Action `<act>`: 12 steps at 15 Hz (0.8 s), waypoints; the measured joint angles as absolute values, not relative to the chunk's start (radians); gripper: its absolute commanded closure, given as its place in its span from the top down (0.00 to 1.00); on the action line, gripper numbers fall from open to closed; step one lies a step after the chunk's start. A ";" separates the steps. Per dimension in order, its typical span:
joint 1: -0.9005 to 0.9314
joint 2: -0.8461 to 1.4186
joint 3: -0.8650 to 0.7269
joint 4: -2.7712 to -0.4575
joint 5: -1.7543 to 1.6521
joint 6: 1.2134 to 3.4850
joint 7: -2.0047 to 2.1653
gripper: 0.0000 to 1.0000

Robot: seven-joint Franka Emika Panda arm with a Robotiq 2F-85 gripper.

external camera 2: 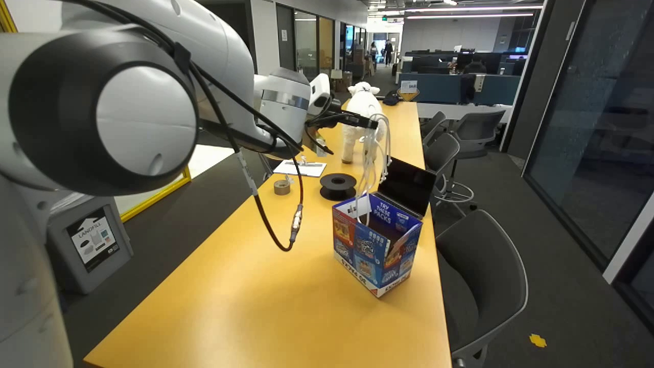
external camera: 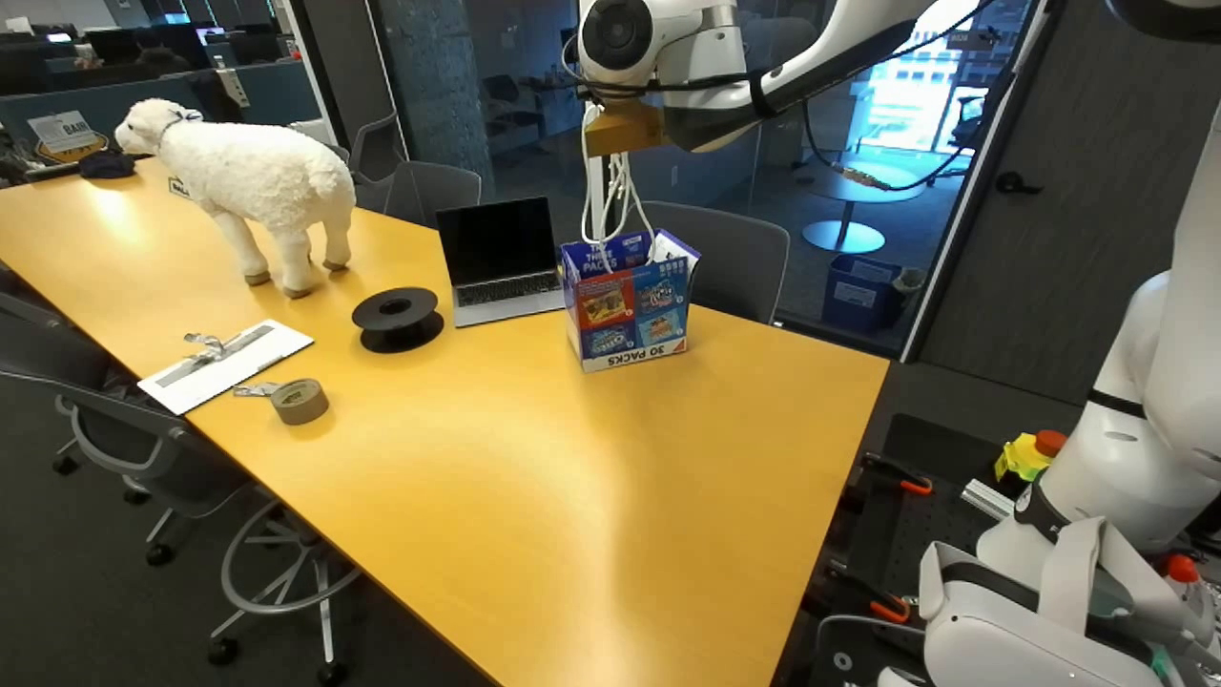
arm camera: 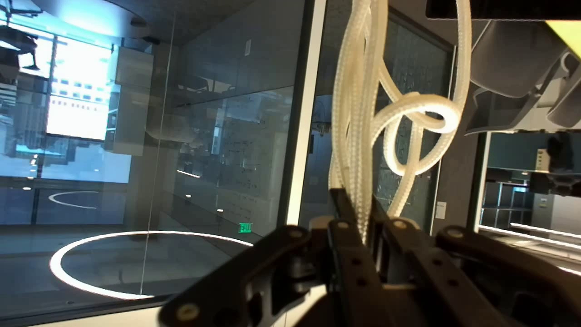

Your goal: Place the white rope in the blue box

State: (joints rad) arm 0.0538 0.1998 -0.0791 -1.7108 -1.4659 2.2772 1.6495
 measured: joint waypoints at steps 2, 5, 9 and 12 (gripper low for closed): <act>0.053 0.210 -0.078 -1.711 -1.466 2.277 1.650 0.06; 0.051 0.226 -0.077 -1.713 -1.466 2.277 1.650 0.06; 0.044 0.245 -0.075 -1.717 -1.461 2.285 1.647 0.06; 0.033 0.255 -0.074 -1.731 -1.457 2.303 1.646 0.06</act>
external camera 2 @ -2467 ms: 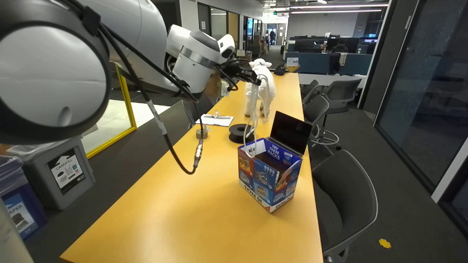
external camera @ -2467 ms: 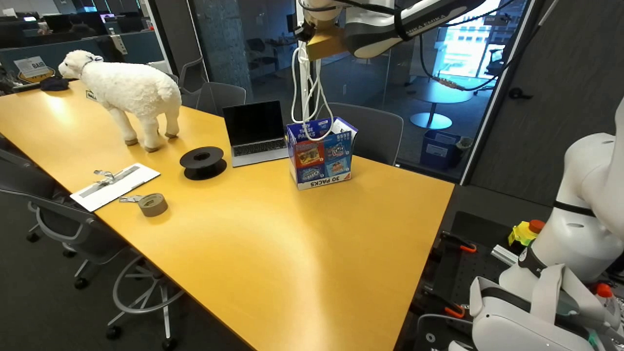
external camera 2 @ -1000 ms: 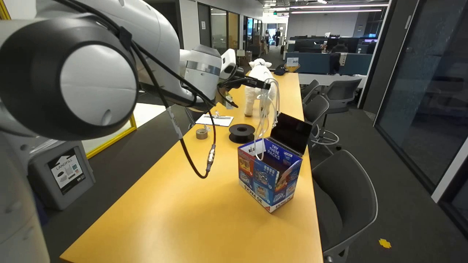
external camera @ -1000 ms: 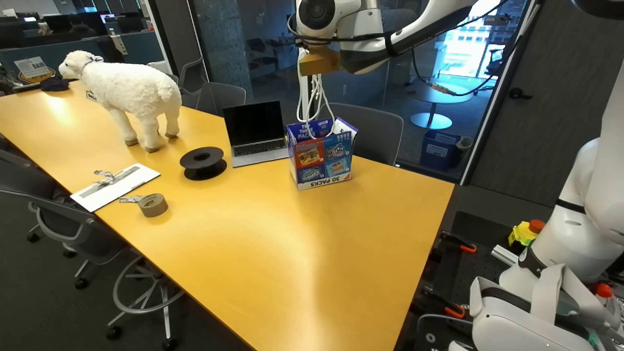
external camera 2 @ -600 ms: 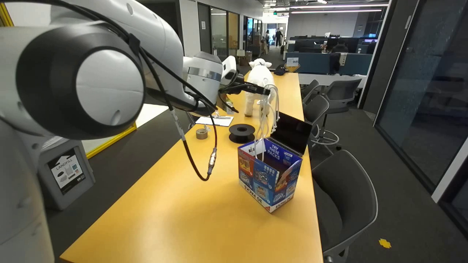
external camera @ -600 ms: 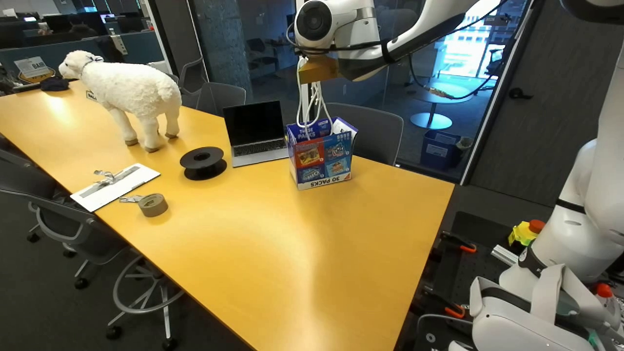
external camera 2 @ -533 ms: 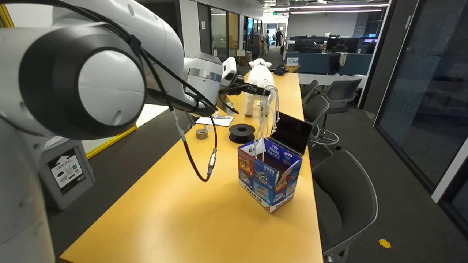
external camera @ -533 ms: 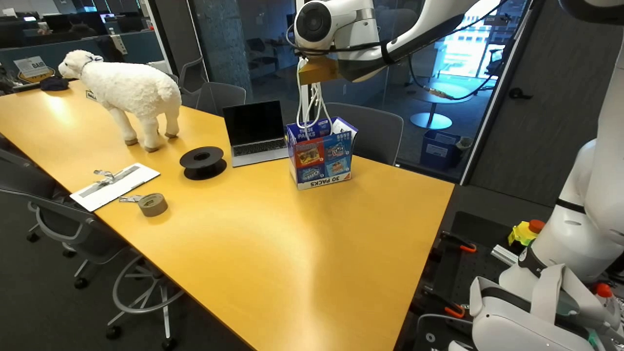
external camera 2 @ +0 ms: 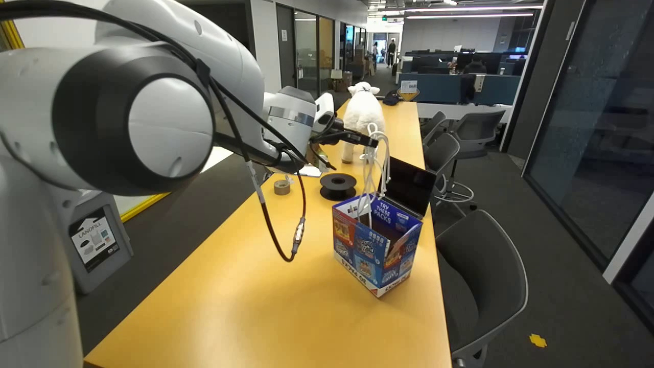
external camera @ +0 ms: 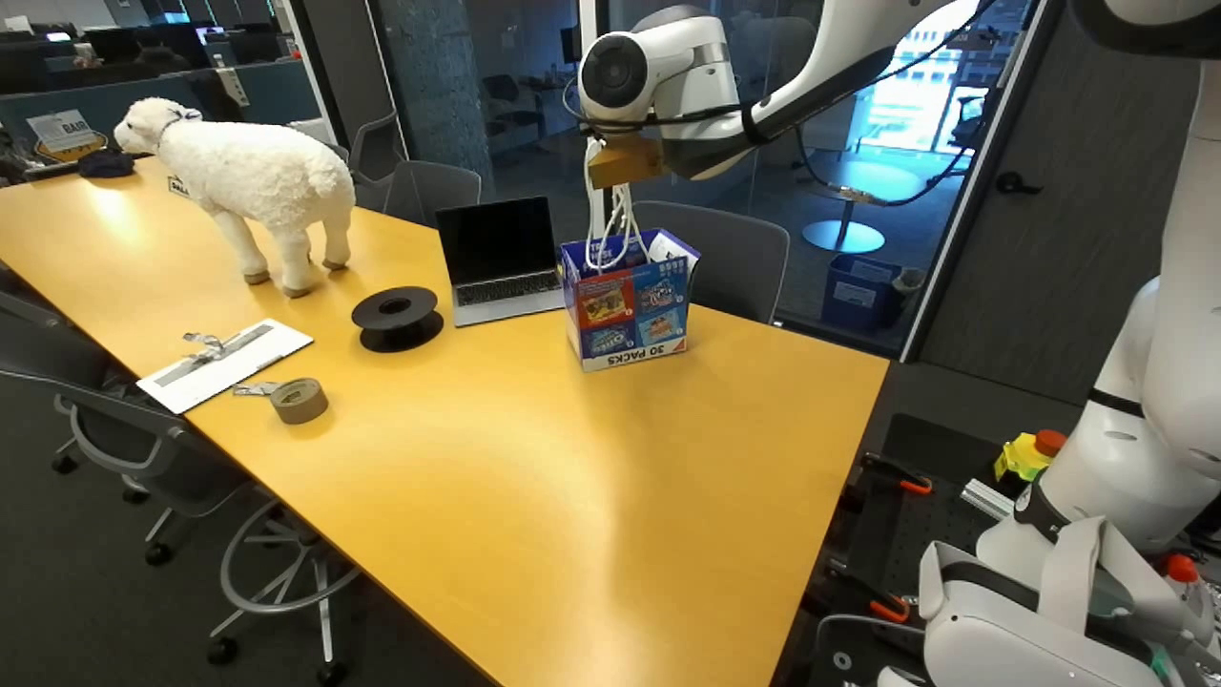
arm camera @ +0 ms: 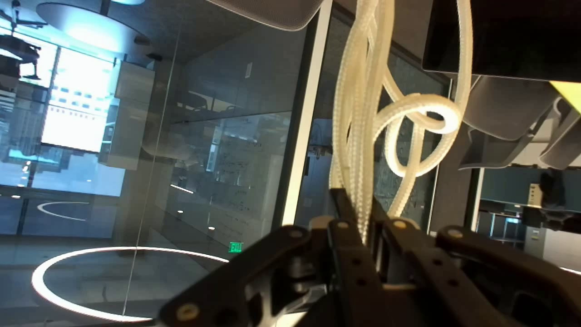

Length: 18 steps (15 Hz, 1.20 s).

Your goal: Place the white rope in the blue box

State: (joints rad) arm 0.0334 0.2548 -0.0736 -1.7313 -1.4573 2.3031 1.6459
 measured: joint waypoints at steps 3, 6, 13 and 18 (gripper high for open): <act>0.022 0.259 -0.072 -1.752 -1.445 2.339 1.635 0.06; 0.015 0.259 -0.072 -1.778 -1.439 2.369 1.627 0.06; 0.009 0.259 -0.072 -1.844 -1.439 2.421 1.626 0.06; 0.009 0.259 -0.071 -1.875 -1.439 2.444 1.626 0.07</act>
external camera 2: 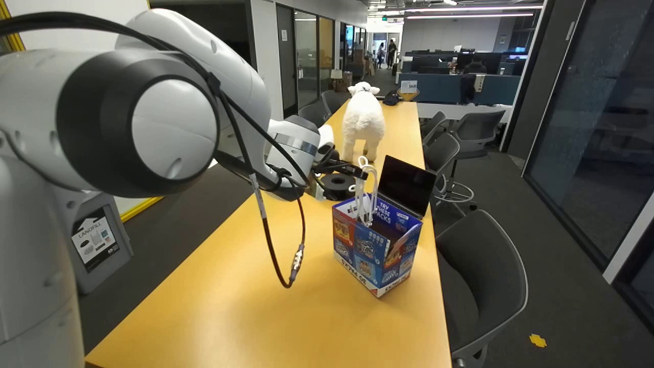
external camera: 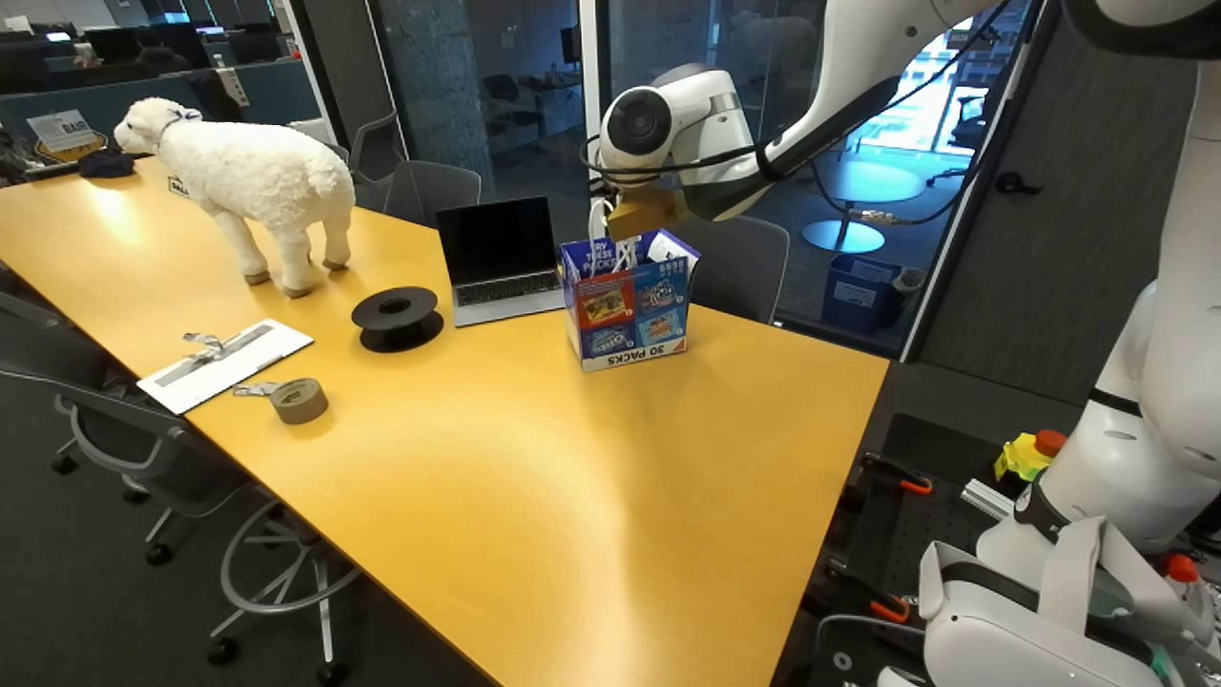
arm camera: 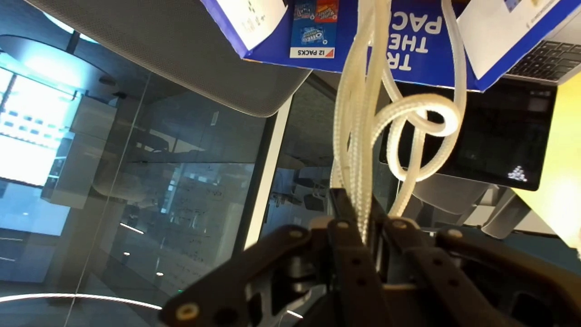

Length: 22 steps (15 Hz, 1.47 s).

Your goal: Place the white rope in the blue box

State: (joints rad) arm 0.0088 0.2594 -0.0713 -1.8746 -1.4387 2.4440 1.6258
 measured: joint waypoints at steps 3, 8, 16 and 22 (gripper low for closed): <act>0.009 0.259 -0.071 -1.881 -1.437 2.445 1.624 0.42; 0.009 0.259 -0.071 -1.882 -1.418 2.445 1.607 0.81; -0.025 0.156 -0.053 -1.999 -1.077 2.516 1.177 1.00; -0.030 -0.062 -0.048 -2.237 -0.681 2.500 0.724 1.00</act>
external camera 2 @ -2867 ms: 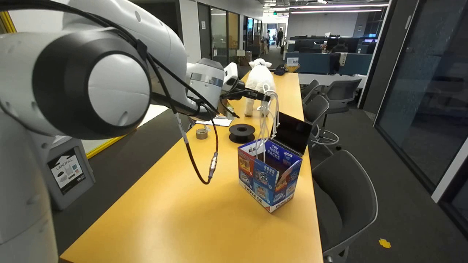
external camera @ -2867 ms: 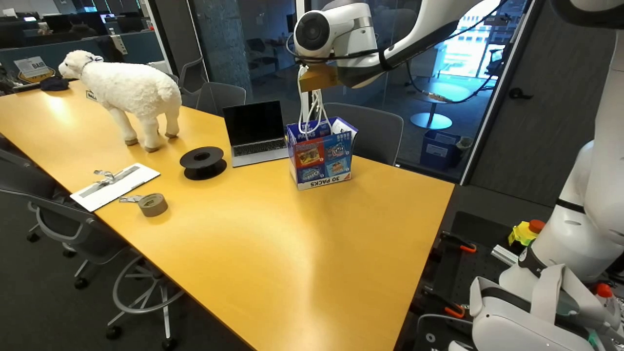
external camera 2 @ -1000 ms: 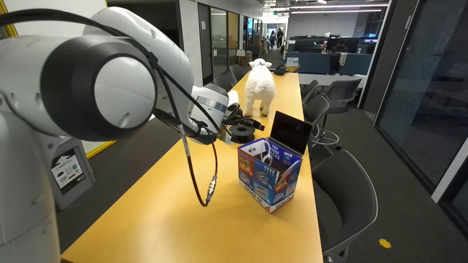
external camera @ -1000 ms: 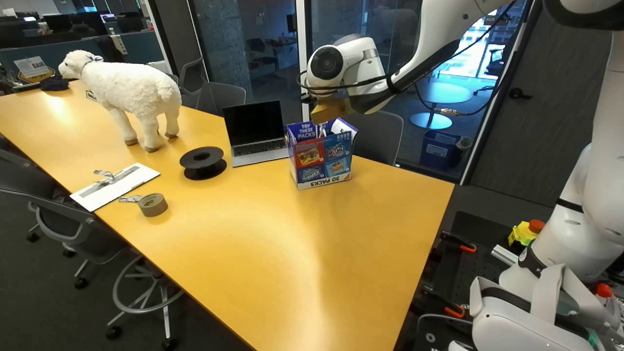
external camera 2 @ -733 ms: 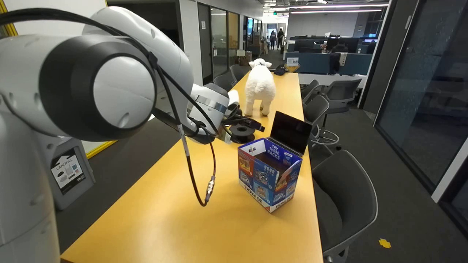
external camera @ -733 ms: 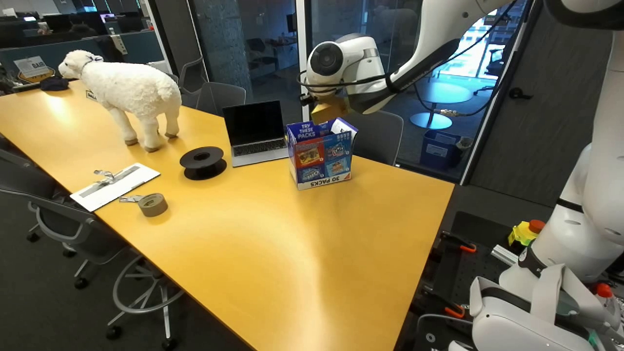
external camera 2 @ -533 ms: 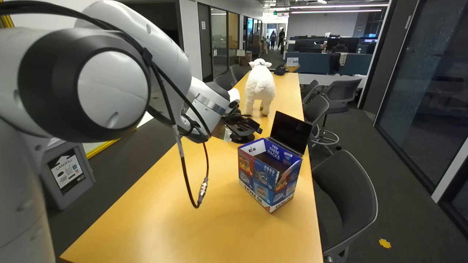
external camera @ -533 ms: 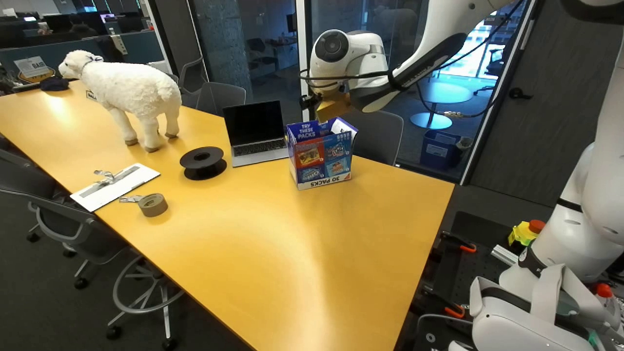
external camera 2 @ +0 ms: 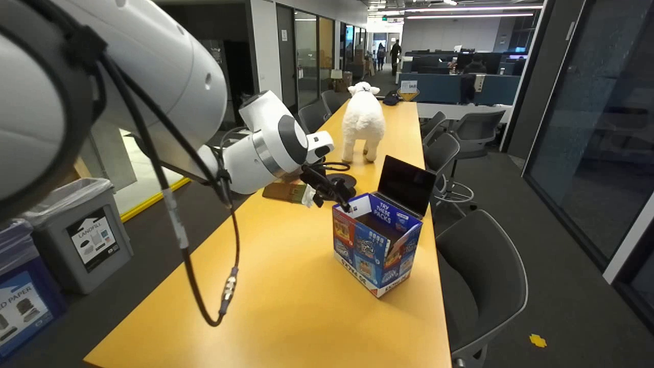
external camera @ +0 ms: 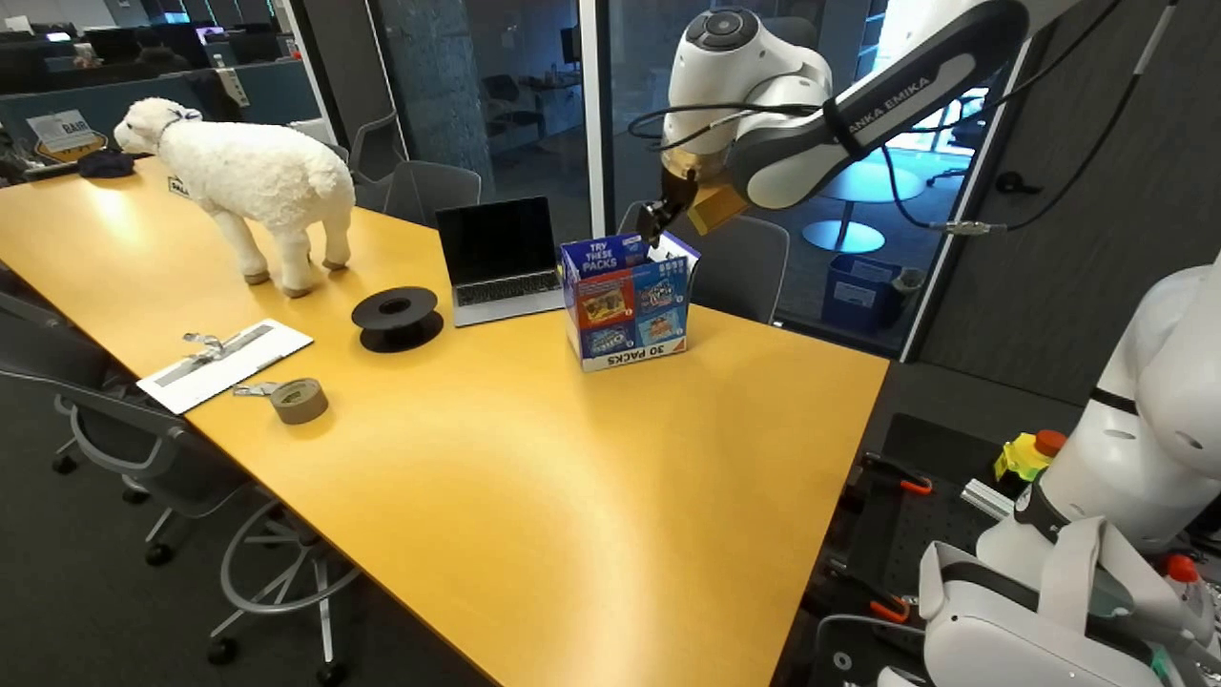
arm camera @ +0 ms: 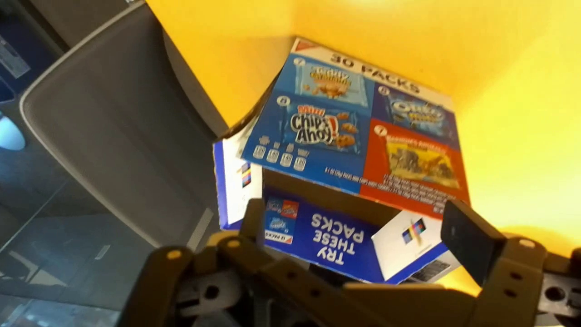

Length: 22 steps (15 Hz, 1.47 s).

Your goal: Place the white rope in the blue box

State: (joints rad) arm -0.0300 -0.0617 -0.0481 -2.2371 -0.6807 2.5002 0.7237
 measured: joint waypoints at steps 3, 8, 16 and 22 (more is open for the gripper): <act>-0.005 -0.166 -0.057 -2.289 -0.440 2.448 0.499 1.00; 0.015 -0.378 -0.093 -2.237 -0.204 2.123 0.197 1.00; -0.004 -0.672 -0.073 -2.069 -0.200 1.453 -0.062 1.00; 0.049 -0.842 -0.045 -2.111 -0.105 1.308 -0.114 1.00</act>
State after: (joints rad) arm 0.0491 -0.8418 -0.0455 -2.1115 -0.1050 1.3077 -0.1141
